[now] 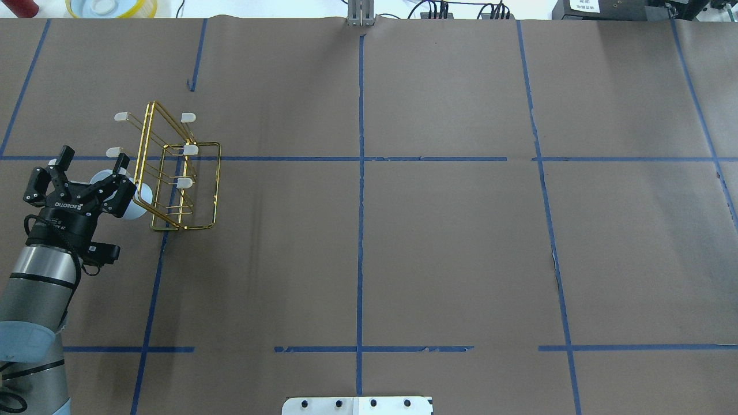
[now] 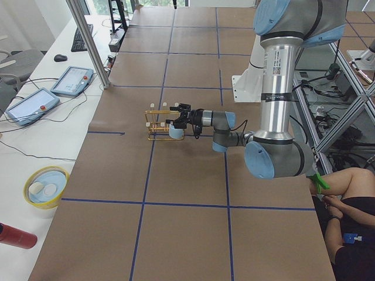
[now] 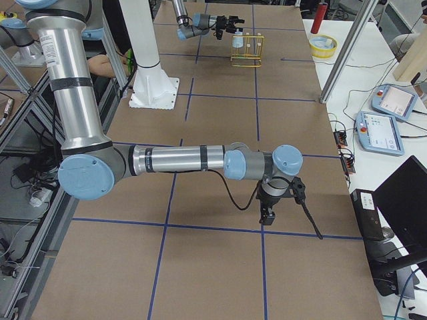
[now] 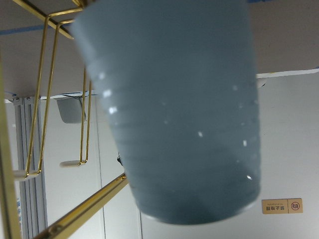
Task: Hang cup on cup holder
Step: 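Hang the cup on a rack hook and open the left gripper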
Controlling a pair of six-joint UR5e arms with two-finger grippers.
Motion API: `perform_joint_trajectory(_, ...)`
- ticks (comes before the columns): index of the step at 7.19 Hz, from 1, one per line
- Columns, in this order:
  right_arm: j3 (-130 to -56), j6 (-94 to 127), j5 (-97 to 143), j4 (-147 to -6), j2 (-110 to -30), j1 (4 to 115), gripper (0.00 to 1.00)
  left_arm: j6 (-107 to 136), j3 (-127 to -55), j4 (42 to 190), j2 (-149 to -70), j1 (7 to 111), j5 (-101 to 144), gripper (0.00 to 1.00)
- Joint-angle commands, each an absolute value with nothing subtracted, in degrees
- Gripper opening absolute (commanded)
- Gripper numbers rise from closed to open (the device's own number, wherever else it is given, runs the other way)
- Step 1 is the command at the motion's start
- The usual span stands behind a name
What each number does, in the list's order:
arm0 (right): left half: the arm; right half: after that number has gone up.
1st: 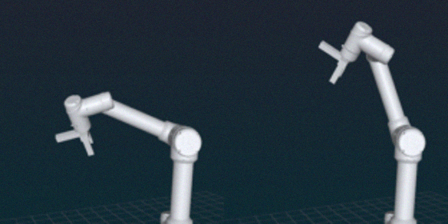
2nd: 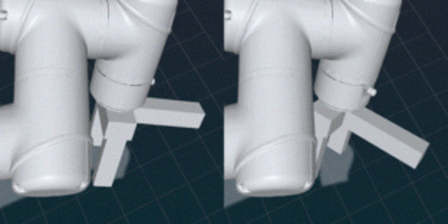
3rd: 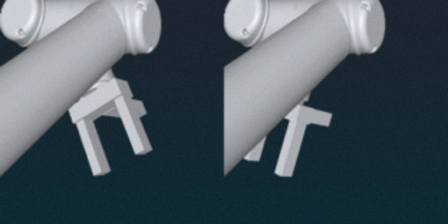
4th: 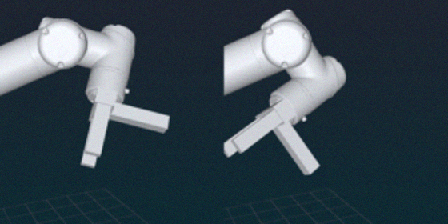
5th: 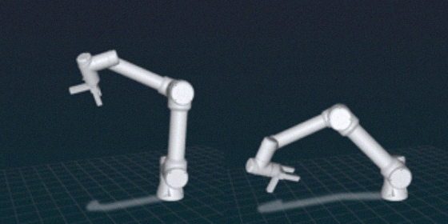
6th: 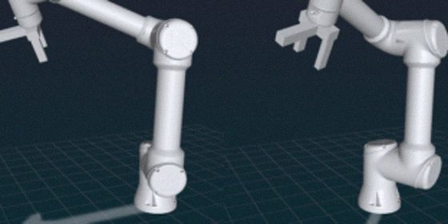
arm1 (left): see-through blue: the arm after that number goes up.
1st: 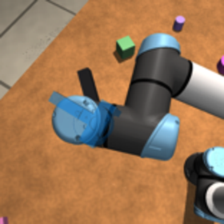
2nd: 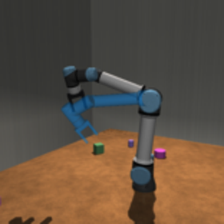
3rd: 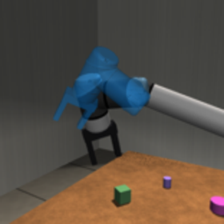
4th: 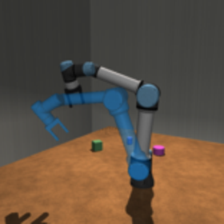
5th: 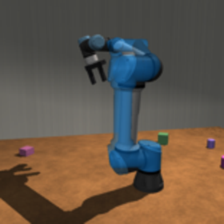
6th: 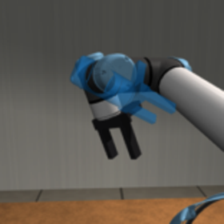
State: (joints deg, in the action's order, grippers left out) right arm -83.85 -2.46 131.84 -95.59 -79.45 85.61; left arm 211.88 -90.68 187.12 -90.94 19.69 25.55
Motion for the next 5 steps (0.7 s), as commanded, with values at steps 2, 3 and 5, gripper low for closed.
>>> perform_joint_trajectory(2, -83.8, -2.5, 131.8, -95.5, -79.5, 85.6, 1.0, 196.2, -97.7, 182.6, -87.7, 28.0, 38.0, 1.0)
perform_joint_trajectory(3, -83.8, -2.5, 131.8, -95.6, -79.5, 85.6, 1.0, 187.8, -99.8, 182.5, -85.9, 32.8, 44.8, 1.0)
perform_joint_trajectory(5, -83.8, -2.5, 131.8, -95.5, -79.5, 85.6, 1.0, 167.9, -100.6, 182.6, -82.7, 38.6, 56.4, 1.0)
